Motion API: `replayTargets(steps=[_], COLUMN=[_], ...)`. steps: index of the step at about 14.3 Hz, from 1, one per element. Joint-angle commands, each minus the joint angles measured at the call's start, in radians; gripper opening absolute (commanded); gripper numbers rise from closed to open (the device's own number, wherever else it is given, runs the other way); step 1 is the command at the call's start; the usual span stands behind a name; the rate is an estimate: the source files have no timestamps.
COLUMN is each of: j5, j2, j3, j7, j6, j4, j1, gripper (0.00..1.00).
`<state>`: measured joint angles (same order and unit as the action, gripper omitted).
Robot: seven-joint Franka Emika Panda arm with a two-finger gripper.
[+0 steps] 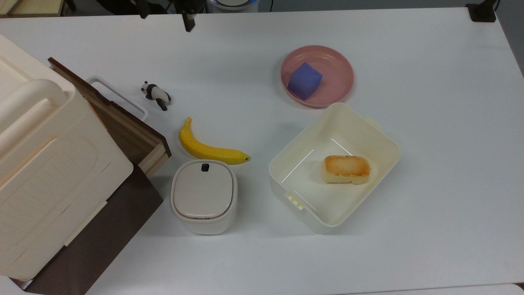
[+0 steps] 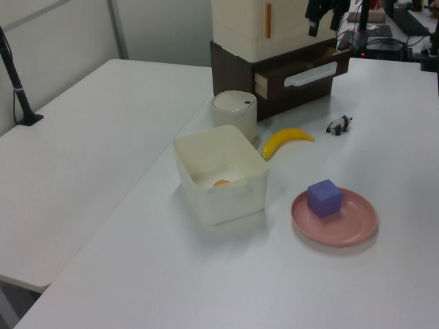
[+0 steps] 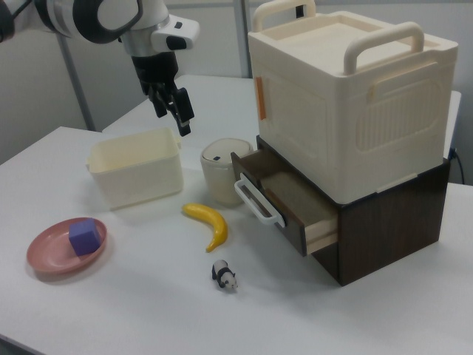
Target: Slide the drawer open
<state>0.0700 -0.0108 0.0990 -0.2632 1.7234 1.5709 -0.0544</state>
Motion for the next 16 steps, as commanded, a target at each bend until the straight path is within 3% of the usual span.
replayTargets(steps=[1, 5, 11, 16], j5=[0.017, 0.024, 0.019, 0.014], j2=[0.017, 0.020, 0.020, 0.031], j3=[0.054, 0.079, 0.073, 0.068], j7=[0.045, 0.114, 0.149, 0.228], j6=[-0.015, -0.011, -0.024, -0.135], j4=[0.000, -0.002, 0.001, -0.008], j1=[0.064, 0.061, 0.068, 0.068], gripper=[1.00, 1.00, 1.00, 1.00])
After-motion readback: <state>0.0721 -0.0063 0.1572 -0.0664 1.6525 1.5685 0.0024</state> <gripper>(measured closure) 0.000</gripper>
